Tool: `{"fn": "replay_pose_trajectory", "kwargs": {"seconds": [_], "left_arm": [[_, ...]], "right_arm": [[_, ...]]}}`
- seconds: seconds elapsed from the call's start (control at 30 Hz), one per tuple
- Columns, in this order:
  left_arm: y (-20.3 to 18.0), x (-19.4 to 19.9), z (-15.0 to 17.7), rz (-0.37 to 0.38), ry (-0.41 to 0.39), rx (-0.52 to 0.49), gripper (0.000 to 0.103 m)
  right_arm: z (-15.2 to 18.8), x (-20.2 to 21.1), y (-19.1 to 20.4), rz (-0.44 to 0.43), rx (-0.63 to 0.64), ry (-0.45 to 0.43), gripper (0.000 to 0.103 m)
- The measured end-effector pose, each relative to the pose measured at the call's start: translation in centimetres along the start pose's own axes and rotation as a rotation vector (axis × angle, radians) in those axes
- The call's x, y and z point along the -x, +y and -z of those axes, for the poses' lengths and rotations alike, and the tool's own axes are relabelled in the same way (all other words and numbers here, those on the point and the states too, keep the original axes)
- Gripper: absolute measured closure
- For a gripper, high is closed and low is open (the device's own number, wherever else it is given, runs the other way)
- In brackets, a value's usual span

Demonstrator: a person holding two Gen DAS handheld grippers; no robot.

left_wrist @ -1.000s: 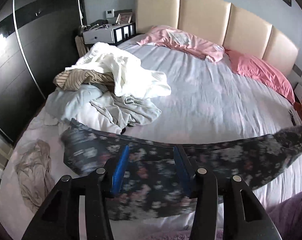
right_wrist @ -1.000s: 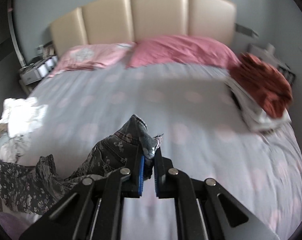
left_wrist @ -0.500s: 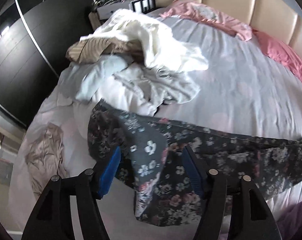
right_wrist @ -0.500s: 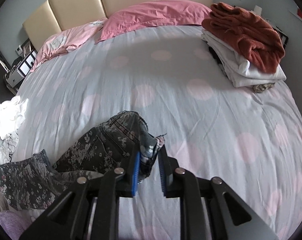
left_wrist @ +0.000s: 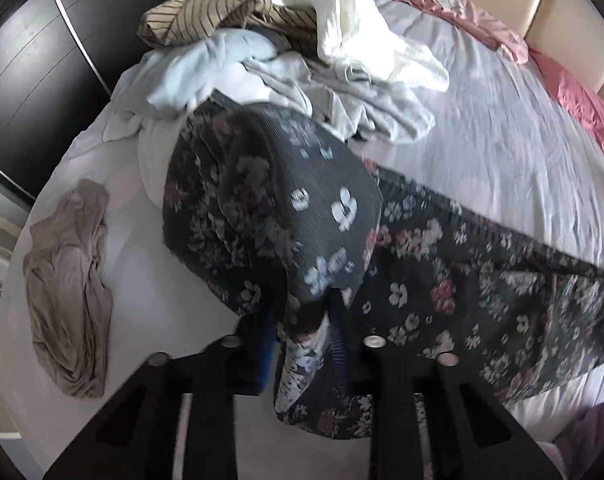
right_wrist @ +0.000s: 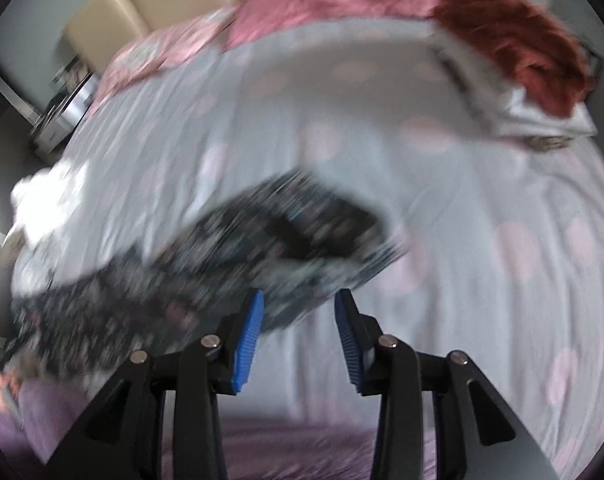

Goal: Fold clothes

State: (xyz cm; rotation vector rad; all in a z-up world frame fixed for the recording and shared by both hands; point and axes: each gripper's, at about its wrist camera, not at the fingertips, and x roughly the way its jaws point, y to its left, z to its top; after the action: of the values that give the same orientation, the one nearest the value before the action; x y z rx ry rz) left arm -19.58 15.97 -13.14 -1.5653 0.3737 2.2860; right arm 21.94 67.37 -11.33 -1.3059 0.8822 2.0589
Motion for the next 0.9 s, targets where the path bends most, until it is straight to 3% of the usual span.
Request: {"fn": "replay_pose_trajectory", "kwargs": {"seconds": [0.1, 0.33, 0.37, 0.4, 0.43, 0.53, 0.73, 0.9], "left_arm": [[-0.2, -0.2, 0.2, -0.01, -0.007, -0.003, 0.091], [0.7, 0.5, 0.1, 0.013, -0.028, 0.036, 0.097], [0.8, 0.8, -0.1, 0.014, -0.039, 0.04, 0.097], [0.9, 1.0, -0.2, 0.014, -0.048, 0.041, 0.097], [0.9, 1.4, -0.5, 0.014, -0.06, 0.042, 0.098], [1.1, 2.5, -1.6, 0.013, -0.1, 0.048, 0.098], [1.7, 4.1, -5.8, 0.002, -0.171, 0.065, 0.098], [1.3, 3.8, -9.9, -0.009, -0.194, 0.067, 0.099]], "right_arm": [[0.9, -2.7, 2.5, -0.038, 0.049, 0.091, 0.052], [1.3, -8.7, 5.2, -0.07, 0.048, 0.249, 0.053], [1.0, -9.1, 5.5, -0.055, 0.053, 0.239, 0.059], [0.5, -9.4, 5.8, -0.036, 0.057, 0.227, 0.076], [0.1, -9.8, 6.1, -0.018, 0.061, 0.214, 0.086], [-1.5, -10.5, 6.8, 0.012, 0.093, 0.172, 0.101], [-5.6, -10.8, 8.5, 0.059, 0.163, 0.063, 0.103], [-9.4, -11.3, 10.2, 0.049, 0.173, 0.041, 0.103]]}}
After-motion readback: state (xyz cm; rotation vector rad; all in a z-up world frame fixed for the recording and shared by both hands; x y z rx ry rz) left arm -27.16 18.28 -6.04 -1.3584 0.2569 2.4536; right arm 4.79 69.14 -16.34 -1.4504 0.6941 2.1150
